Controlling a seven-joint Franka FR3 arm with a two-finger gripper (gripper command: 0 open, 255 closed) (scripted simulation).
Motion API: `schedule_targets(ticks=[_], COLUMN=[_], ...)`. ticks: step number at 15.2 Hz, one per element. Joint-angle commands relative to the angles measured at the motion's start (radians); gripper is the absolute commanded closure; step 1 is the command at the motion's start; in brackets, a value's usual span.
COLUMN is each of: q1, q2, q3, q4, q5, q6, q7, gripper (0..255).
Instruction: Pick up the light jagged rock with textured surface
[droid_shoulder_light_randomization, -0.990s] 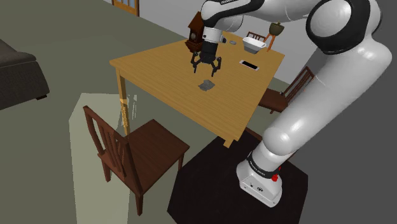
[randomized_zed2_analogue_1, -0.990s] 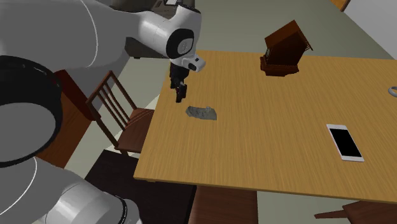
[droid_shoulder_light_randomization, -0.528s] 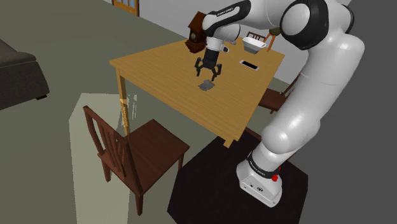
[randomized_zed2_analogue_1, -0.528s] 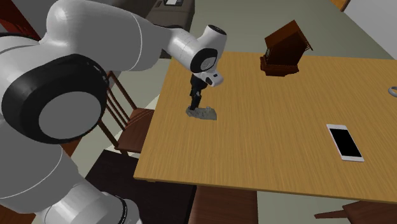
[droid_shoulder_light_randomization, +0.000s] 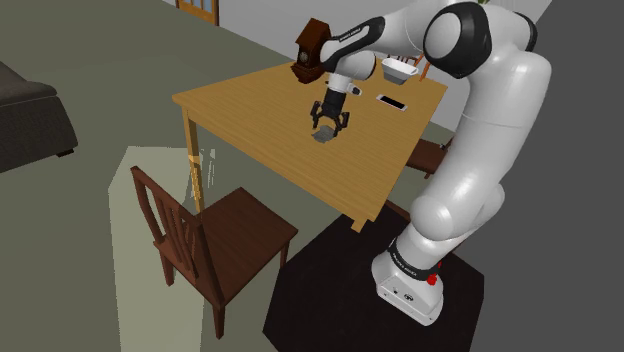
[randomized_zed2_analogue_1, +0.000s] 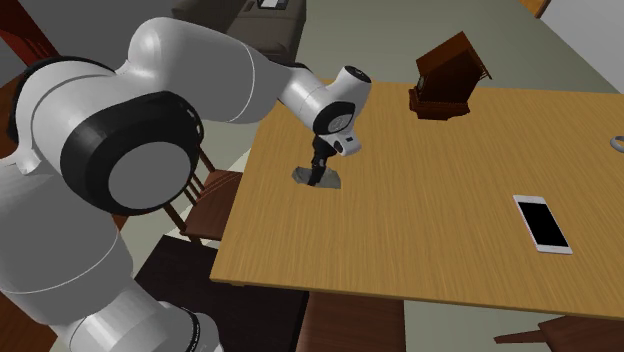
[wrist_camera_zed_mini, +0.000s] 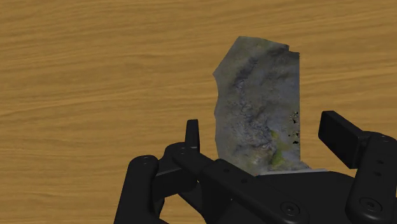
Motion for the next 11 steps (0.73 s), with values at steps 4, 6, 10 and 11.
schedule_targets(ticks=[4,6,10,11], q1=[-0.002,-0.002,-0.002,-0.002], q2=[0.030,0.030,0.030,0.030], q3=[0.002,0.002,0.002,0.002], q4=[-0.009,-0.009,-0.010,-0.010], q5=[0.009,0.009,0.009,0.009], q6=[0.038,0.038,0.038,0.039], q7=[-0.010,-0.011,-0.011,-0.011], gripper=[0,255,255,255])
